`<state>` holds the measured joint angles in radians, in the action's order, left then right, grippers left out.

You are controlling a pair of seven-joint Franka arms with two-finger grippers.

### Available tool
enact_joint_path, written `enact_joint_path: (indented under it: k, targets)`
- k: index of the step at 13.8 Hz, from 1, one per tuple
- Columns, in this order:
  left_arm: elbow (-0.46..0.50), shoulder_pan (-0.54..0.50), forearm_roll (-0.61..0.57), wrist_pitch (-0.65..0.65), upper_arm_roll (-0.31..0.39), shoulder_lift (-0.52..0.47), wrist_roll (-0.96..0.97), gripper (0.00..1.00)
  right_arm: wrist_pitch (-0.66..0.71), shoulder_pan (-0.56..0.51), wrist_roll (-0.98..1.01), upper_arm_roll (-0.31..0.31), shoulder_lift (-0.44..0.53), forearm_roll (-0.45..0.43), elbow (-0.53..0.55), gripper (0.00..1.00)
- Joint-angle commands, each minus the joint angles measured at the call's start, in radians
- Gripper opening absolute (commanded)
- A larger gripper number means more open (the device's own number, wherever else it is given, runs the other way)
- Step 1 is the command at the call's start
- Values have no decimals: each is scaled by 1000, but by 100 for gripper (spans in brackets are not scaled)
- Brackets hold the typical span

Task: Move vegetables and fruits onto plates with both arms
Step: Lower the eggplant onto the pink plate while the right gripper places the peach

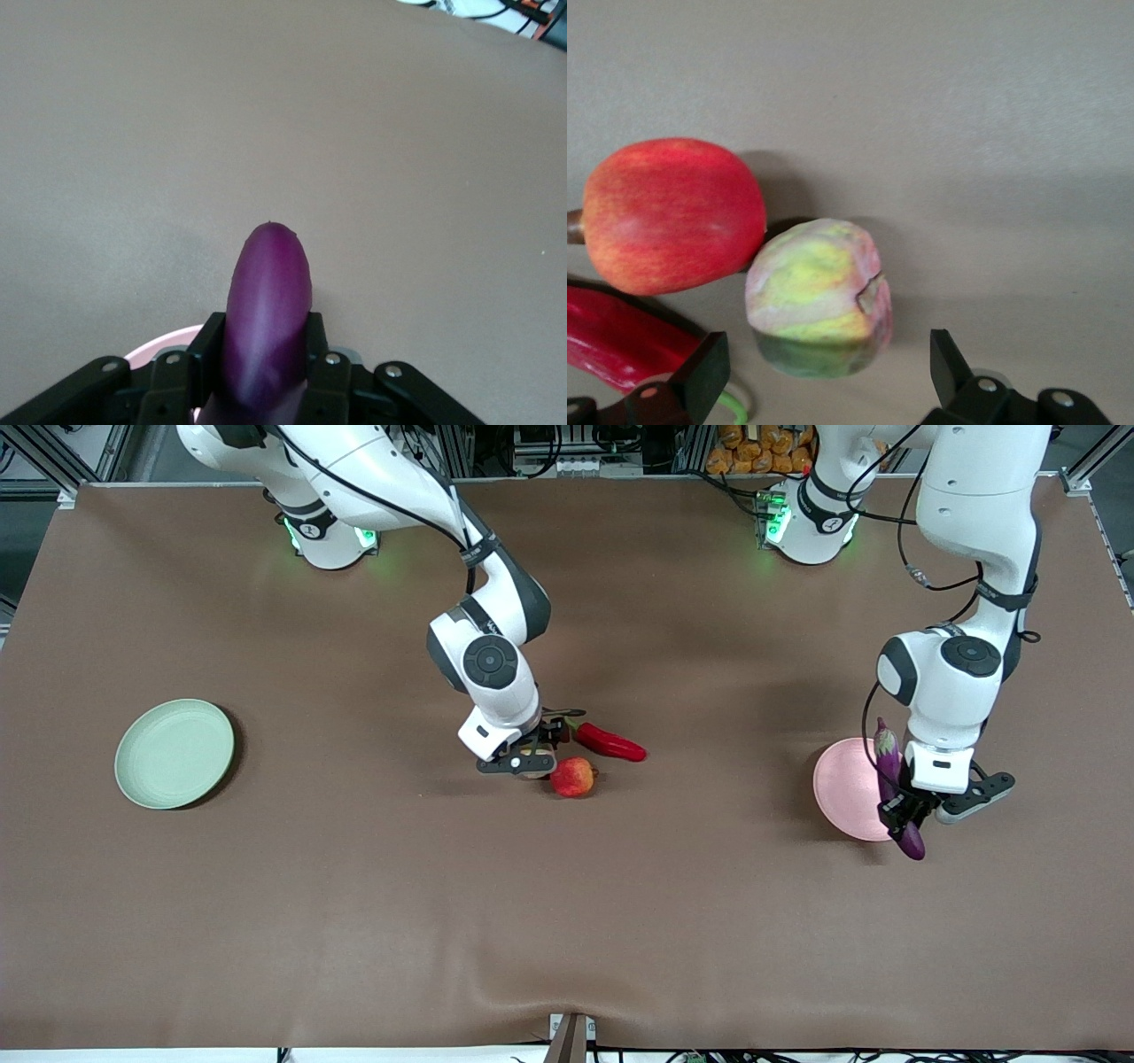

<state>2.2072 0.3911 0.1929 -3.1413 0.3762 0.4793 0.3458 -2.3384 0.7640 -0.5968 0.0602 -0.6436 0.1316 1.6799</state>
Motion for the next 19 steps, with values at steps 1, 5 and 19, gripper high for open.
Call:
enact_joint_path:
  k: [1, 5, 19]
  targets:
    - [-3, -12, -9, -32, -25, 44, 4, 0, -24, 21, -34, 10, -31, -15, -23, 100]
    - [-12, -12, -10, -75, -26, 84, -2, 17, -21, 17, -18, 10, -44, -91, -29, 42]
    - [-41, 34, -10, 206, -28, -157, 19, 100, 292, -303, 322, 17, 451, -101, 378, 0]
